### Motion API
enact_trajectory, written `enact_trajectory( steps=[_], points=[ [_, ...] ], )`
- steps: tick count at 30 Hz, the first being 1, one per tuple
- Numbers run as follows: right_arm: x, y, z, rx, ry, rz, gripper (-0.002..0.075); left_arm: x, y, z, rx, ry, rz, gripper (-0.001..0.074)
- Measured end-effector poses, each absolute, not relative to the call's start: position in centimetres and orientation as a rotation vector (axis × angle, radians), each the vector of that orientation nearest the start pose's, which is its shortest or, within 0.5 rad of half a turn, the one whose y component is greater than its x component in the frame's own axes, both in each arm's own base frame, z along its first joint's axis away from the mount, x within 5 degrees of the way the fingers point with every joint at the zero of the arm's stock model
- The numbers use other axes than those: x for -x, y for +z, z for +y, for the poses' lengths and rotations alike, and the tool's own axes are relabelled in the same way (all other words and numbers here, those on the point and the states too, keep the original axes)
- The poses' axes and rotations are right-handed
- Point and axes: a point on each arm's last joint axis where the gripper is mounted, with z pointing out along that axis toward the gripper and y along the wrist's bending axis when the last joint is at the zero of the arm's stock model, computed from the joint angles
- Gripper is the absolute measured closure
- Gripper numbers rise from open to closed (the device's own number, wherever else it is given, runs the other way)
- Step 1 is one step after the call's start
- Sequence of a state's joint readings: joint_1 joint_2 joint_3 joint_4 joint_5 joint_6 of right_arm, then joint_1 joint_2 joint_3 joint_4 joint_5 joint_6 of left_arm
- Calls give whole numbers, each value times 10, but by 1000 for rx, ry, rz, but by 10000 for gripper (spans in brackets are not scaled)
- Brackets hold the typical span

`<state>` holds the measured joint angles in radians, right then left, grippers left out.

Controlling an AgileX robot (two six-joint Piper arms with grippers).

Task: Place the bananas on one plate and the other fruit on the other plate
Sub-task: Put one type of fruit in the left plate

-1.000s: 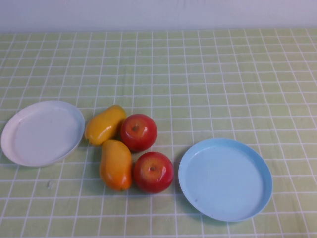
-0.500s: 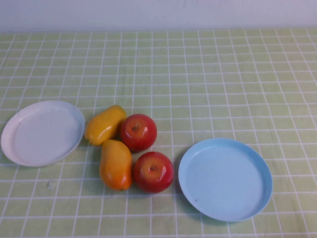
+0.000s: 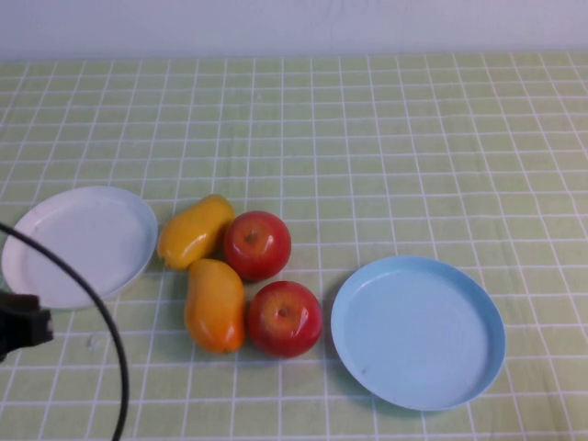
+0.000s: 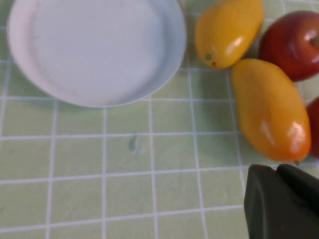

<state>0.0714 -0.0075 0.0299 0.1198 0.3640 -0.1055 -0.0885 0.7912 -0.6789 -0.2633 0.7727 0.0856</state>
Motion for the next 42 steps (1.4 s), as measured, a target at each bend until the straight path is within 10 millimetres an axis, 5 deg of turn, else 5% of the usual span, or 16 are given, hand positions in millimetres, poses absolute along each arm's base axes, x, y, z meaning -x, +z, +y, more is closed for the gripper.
enact_trajectory(
  steps=[6, 12, 21, 31, 34, 39, 42],
  points=[
    [-53, 171, 8, 90, 94, 1866, 742, -187, 304, -55, -372, -434, 2470, 734],
    [-53, 171, 8, 90, 94, 1866, 743, -218, 302, -105, -746, -400, 2484, 734],
    [-53, 171, 8, 90, 94, 1866, 742, -218, 291, -172, -1237, -291, 2464, 734],
    [-53, 171, 8, 90, 94, 1866, 743, -212, 278, -211, -1451, -221, 2365, 719],
    [-53, 171, 8, 90, 94, 1866, 743, -210, 276, -218, -1492, -203, 2331, 608],
    [-53, 171, 8, 89, 95, 1866, 742, -216, 271, -223, -1488, -181, 2296, 204],
    [-53, 171, 8, 89, 95, 1866, 742, -222, 269, -227, -1430, -186, 2267, 90]
  ],
)
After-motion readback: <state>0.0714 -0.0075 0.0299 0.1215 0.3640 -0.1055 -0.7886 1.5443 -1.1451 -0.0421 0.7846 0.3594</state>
